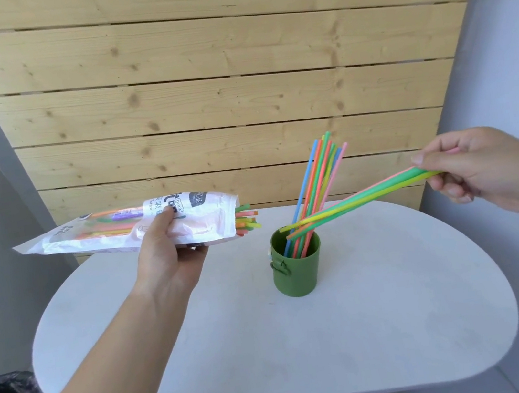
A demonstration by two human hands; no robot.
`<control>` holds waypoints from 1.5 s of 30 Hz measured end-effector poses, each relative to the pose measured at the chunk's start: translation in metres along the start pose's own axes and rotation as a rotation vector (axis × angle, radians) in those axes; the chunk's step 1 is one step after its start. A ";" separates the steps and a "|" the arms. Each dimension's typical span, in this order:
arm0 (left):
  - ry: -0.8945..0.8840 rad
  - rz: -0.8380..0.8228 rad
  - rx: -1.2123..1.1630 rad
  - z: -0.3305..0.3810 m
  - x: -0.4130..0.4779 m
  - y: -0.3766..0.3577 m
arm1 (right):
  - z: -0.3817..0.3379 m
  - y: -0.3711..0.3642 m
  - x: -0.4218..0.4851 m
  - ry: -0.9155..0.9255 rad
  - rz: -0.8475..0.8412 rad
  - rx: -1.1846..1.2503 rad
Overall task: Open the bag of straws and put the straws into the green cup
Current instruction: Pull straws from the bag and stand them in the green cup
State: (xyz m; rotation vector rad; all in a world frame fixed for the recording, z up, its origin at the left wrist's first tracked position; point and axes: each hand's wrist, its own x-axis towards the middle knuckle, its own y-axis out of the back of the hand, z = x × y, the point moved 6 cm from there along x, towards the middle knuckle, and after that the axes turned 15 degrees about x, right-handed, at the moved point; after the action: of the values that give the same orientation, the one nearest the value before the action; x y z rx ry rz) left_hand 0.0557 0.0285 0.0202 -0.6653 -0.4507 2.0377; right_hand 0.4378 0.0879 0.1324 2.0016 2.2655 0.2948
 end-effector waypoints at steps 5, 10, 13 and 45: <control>0.000 -0.022 -0.010 -0.002 -0.002 -0.003 | -0.002 -0.012 0.000 -0.011 -0.033 -0.123; 0.006 -0.028 -0.011 -0.003 -0.002 -0.004 | -0.009 -0.038 0.013 -0.024 -0.057 -0.223; 0.002 -0.030 -0.002 -0.002 -0.002 -0.003 | -0.017 -0.055 0.023 0.025 -0.047 -0.245; -0.042 -0.039 0.002 0.008 0.006 0.012 | -0.029 -0.131 0.048 0.403 0.248 -0.066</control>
State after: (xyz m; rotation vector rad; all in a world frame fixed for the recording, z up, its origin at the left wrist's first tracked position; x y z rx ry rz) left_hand 0.0398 0.0272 0.0180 -0.6084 -0.4822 2.0181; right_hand 0.2984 0.1187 0.1352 2.3650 2.1657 0.8547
